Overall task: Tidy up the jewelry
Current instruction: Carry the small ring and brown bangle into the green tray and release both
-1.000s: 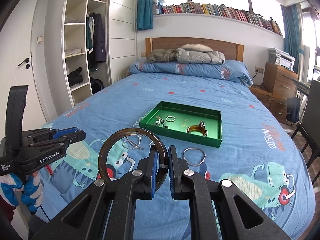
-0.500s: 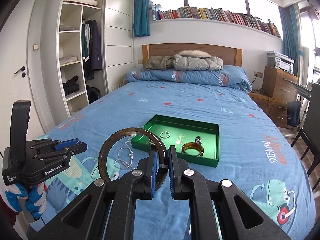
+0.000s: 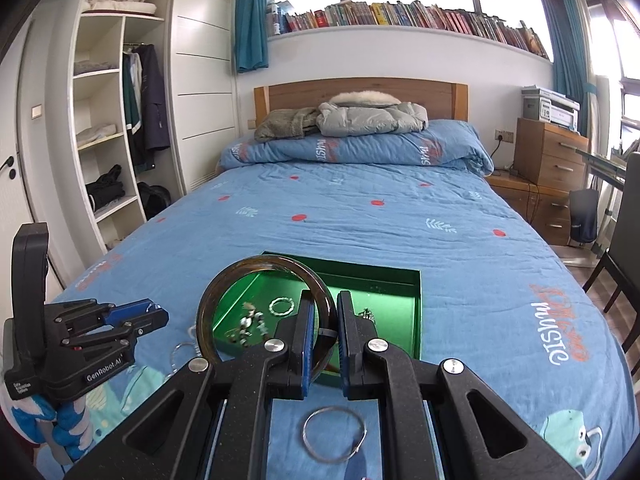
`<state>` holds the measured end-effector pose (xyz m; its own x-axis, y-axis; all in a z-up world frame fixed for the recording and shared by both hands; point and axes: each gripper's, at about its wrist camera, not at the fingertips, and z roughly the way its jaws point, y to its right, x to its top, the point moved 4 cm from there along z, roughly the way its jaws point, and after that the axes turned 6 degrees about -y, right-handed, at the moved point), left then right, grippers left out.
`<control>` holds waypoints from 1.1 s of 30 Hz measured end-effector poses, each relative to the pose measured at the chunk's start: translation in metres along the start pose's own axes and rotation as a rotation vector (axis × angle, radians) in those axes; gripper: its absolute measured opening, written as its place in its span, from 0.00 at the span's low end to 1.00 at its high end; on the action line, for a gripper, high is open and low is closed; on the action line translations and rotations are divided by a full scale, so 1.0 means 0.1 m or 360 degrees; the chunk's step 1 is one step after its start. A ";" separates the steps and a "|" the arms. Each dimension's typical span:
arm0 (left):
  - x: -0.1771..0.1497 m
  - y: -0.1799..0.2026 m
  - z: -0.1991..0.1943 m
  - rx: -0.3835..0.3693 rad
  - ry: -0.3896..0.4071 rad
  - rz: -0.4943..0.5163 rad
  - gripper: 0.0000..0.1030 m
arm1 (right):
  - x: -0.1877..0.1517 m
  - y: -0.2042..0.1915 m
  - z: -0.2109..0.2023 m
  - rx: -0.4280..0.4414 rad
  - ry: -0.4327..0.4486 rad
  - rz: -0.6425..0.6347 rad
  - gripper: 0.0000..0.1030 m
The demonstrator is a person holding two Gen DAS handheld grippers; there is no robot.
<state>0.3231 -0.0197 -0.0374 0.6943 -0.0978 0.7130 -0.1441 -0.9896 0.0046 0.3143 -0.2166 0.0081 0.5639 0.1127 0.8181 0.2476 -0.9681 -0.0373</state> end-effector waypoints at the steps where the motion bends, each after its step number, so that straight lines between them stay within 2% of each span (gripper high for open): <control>1: 0.05 0.02 0.09 -0.0004 -0.0009 0.0005 0.17 | 0.03 0.04 0.09 -0.0001 -0.0010 0.0006 0.10; 8: 0.47 0.05 0.73 -0.0007 -0.0071 0.0006 0.17 | 0.23 0.24 0.74 -0.0019 -0.0079 0.0041 0.10; 16: 0.84 0.00 1.32 0.0048 -0.0148 0.0000 0.17 | 0.38 0.51 1.54 -0.0001 -0.0197 0.0194 0.10; 25: 0.86 0.01 1.81 0.0116 -0.0278 0.0007 0.17 | 0.22 0.43 2.18 0.0009 -0.0396 0.0231 0.10; 33: 0.79 -0.14 2.14 0.0210 -0.0417 -0.0048 0.17 | 0.01 0.34 2.56 -0.0038 -0.0651 0.0195 0.10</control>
<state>0.5309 -0.0364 -0.1311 0.8578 -0.0749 0.5085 -0.0395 -0.9960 -0.0801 0.5250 -0.1918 -0.1394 0.8553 0.0715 0.5131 0.1438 -0.9843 -0.1025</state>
